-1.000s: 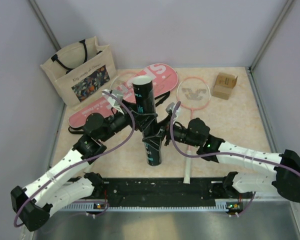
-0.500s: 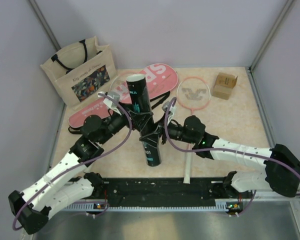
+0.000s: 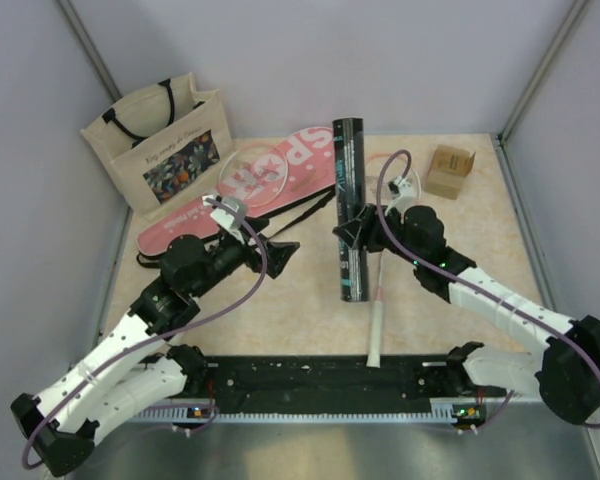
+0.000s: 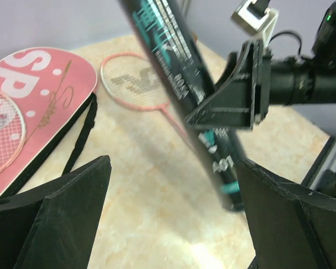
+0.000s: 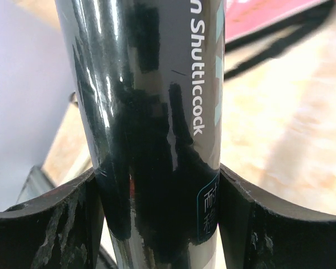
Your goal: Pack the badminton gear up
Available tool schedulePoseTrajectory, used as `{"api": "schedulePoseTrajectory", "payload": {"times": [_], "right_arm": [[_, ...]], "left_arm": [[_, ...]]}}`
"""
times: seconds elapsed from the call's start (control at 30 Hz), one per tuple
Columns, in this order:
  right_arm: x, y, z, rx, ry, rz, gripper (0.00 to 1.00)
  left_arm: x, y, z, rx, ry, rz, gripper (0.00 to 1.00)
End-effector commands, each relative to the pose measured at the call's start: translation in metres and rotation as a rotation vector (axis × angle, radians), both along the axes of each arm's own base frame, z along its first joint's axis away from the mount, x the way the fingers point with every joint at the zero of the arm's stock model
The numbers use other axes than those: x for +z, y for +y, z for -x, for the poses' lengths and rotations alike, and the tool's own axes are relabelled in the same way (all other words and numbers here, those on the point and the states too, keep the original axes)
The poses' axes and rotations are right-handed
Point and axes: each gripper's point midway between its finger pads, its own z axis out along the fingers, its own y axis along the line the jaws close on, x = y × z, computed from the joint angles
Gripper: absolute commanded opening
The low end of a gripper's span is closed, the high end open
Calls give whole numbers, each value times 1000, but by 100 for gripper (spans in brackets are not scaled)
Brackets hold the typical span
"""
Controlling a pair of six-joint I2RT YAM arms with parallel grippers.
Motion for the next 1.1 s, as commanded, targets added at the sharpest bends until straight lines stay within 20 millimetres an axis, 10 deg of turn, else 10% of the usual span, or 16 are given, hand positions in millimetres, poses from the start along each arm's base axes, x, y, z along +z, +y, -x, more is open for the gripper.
{"api": "schedulePoseTrajectory", "payload": {"times": [0.0, 0.43, 0.83, 1.07], "right_arm": [[-4, -83, -23, -337, 61, 173, 34], [-77, -293, -11, -914, 328, 406, 40], [-166, -332, -22, -936, 618, 560, 62], [-159, -329, -23, -925, 620, 548, 76]], "left_arm": [[7, 18, 3, 40, -81, -104, 99], [-39, 48, 0, 117, -61, -346, 99], [-45, 63, -6, 200, -62, -372, 99], [-49, 72, -12, 254, -54, -395, 99]]}}
